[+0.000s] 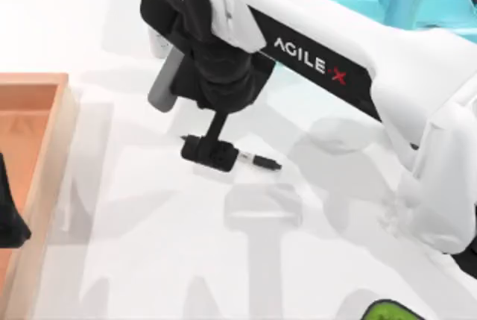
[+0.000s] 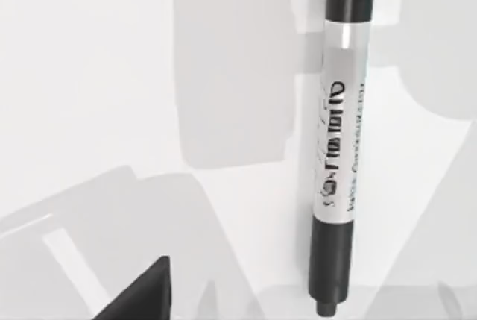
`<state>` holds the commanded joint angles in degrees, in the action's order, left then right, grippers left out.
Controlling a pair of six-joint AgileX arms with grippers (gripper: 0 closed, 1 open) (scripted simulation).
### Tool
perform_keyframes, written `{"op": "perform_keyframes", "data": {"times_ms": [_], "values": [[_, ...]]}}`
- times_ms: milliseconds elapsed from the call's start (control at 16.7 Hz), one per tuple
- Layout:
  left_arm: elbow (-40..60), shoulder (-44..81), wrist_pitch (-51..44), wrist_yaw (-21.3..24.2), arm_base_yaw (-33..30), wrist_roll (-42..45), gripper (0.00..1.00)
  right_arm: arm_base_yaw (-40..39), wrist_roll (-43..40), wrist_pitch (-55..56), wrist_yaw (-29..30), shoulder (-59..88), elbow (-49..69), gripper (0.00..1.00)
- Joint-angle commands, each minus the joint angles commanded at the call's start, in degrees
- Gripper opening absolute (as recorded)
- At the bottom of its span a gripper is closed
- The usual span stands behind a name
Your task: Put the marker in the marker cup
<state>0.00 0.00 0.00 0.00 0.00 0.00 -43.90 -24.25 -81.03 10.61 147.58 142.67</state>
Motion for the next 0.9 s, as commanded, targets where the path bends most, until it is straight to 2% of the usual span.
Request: {"op": "perform_keyframes", "data": {"times_ms": [360, 900], "values": [[0.00, 0.00, 0.00, 0.00, 0.00, 0.00, 1.00, 0.33, -0.12, 1.00, -0.03, 0.23, -0.85, 1.00], [0.00, 0.00, 0.00, 0.00, 0.00, 0.00, 1.00, 1.76, -1.76, 17.96, -0.08, 3.12, -14.45, 1.00]]}}
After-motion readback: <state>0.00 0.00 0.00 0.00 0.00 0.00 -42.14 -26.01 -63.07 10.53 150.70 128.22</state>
